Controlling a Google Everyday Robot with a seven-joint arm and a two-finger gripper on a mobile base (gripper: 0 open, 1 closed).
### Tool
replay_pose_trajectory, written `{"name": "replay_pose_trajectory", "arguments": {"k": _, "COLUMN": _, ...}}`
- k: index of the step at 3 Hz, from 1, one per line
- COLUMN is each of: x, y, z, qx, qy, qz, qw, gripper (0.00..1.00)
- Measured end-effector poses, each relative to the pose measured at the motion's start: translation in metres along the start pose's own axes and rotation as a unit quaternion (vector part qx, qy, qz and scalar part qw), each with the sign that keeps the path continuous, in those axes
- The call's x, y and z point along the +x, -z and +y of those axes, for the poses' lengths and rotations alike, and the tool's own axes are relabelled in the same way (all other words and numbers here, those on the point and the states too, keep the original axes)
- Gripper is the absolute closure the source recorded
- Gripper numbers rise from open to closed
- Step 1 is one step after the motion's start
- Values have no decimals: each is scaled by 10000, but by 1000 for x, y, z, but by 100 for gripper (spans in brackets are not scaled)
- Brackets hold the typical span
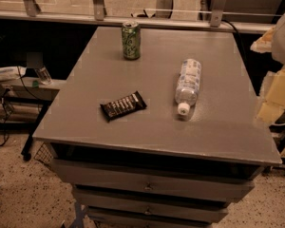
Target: Move green can near rxbar chocolate
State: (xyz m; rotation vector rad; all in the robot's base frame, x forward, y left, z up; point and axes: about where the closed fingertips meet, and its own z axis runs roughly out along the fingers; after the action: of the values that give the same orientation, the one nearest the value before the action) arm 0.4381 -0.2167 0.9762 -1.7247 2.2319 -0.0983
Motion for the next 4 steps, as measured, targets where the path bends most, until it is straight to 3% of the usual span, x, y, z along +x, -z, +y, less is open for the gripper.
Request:
{"name": "replay_pose_trajectory", "arguments": {"k": 1, "x": 0, "y": 0, "z": 0, "qx": 1, "qy": 0, "qz": 0, "qw": 10000, "gripper": 0}}
{"name": "replay_pose_trajectory", "arguments": {"k": 2, "x": -11, "y": -1, "z": -19, "qx": 151, "qy": -26, "qz": -350, "qw": 9993, "gripper": 0}}
{"name": "replay_pose_trajectory", "arguments": {"k": 3, "x": -34, "y": -9, "z": -56, "qx": 364, "qy": -294, "qz": -1110, "qw": 9927, "gripper": 0}}
{"name": "replay_pose_trajectory", "arguments": {"k": 4, "x": -58, "y": -19, "z": -89, "qx": 543, "qy": -934, "qz": -1935, "qw": 9751, "gripper": 0}}
